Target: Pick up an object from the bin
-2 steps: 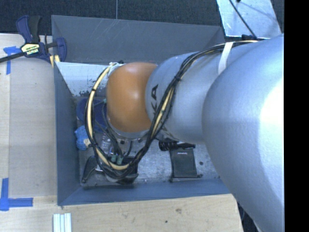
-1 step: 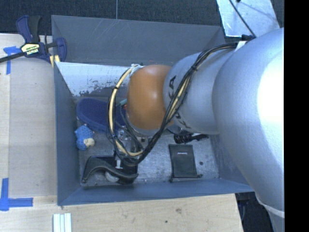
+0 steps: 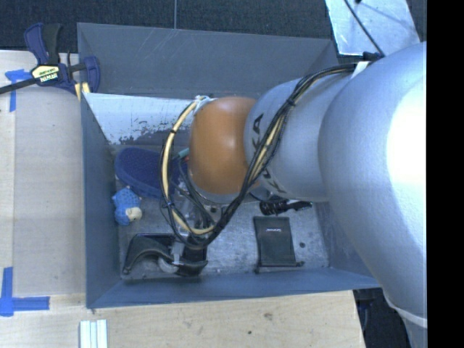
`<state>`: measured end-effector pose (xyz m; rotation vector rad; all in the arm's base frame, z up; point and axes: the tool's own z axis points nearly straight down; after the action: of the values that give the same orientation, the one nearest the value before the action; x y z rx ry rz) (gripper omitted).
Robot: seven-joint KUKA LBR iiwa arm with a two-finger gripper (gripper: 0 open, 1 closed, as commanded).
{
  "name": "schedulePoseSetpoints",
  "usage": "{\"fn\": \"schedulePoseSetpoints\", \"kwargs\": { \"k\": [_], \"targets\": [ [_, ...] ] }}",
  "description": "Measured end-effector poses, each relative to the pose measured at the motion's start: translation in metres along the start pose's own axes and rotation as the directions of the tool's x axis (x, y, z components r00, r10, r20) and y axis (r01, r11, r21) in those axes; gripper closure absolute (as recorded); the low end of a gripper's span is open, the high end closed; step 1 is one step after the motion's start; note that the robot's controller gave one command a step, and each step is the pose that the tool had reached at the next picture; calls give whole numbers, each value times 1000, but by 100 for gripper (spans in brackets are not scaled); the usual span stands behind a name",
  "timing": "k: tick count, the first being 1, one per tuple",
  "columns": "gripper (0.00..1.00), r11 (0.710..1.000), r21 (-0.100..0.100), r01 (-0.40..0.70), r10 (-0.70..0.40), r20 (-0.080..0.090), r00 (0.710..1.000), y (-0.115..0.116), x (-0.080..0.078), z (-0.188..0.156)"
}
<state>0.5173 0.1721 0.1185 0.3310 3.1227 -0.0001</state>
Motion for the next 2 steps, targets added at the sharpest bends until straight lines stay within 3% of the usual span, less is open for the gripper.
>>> {"fn": "schedulePoseSetpoints", "kwargs": {
  "k": [1,2],
  "targets": [
    [0,993,1,-117,117,-2,993,1,17,4],
    [0,982,2,-190,190,-3,982,22,38,48]
  ]
}}
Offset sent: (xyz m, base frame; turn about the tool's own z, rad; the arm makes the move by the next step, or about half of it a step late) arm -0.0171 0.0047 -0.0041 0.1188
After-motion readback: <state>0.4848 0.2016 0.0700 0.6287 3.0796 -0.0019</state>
